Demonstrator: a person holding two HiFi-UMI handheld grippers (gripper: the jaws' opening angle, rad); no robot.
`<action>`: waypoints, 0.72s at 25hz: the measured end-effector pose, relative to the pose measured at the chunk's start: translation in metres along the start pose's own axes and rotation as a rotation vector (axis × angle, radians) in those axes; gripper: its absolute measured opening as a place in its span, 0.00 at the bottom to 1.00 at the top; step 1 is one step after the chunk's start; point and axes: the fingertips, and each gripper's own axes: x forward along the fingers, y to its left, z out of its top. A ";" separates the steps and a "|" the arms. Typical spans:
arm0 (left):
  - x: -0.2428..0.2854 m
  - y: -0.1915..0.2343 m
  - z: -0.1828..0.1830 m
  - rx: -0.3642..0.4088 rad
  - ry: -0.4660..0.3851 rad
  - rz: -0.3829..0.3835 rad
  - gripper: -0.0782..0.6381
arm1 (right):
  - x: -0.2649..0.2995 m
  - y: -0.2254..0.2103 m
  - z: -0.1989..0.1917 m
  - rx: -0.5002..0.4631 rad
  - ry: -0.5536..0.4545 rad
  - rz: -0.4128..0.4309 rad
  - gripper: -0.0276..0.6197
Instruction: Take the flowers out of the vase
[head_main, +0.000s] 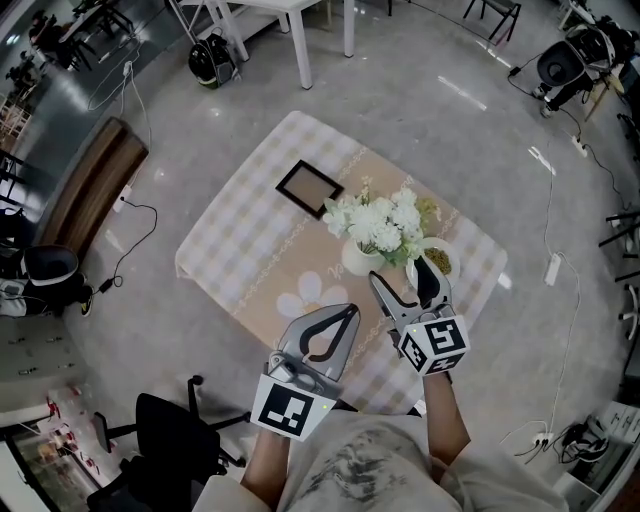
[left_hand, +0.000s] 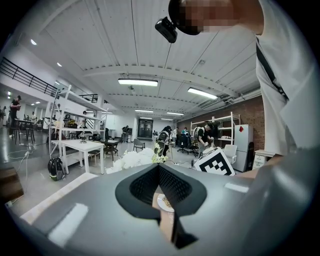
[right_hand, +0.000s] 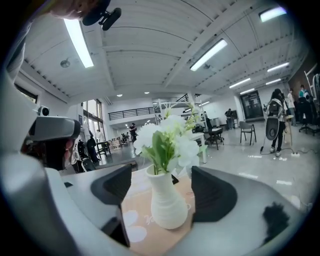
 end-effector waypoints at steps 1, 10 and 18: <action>0.001 0.000 -0.001 0.000 0.002 0.000 0.12 | 0.002 -0.001 -0.001 0.004 0.002 -0.001 0.60; 0.008 0.000 -0.004 0.009 0.010 -0.009 0.12 | 0.017 -0.008 -0.005 0.008 0.011 -0.004 0.65; 0.011 0.003 -0.009 0.004 0.029 -0.006 0.12 | 0.033 -0.012 -0.002 0.013 0.005 0.017 0.65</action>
